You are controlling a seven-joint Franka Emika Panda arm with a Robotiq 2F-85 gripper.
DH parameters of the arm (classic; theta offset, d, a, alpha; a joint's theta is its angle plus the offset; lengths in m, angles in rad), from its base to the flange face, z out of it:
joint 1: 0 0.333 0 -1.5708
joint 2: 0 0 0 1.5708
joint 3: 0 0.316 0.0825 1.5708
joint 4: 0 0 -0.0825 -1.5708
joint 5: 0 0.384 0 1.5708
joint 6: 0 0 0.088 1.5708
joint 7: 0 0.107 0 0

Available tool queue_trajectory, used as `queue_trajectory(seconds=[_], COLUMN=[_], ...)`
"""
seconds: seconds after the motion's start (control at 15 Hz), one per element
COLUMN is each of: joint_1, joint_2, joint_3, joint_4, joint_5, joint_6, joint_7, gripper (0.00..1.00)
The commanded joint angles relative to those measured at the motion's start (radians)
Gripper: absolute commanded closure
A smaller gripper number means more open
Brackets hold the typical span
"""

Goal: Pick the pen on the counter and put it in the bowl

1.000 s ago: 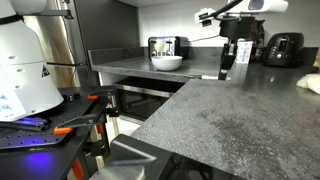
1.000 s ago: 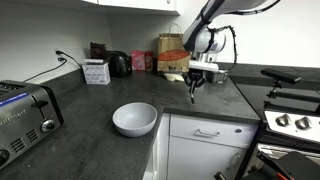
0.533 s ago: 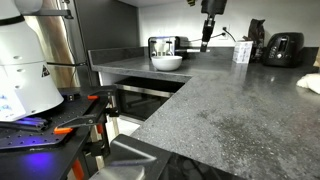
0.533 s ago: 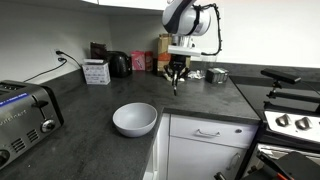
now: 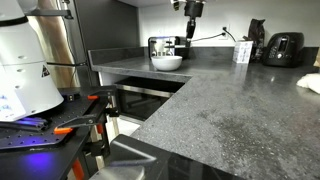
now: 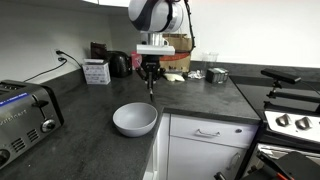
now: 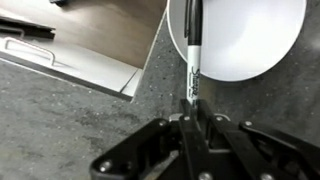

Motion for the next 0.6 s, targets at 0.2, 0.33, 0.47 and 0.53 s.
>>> queue_trajectory(seconds=[0.2,0.33,0.47,0.53], joint_1=[0.075,0.090,0.097,0.098], joint_2=[0.102,0.123,0.135,0.134], joint_3=[-0.004,-0.007,-0.003,0.000], joint_4=[0.103,0.118,0.124,0.124], joint_5=[-0.006,-0.007,-0.008,-0.004], joint_6=[-0.047,-0.045,-0.052,-0.063], joint_7=[0.256,0.309,0.331,0.336], gripper=[0.97,0.97,0.97,0.97])
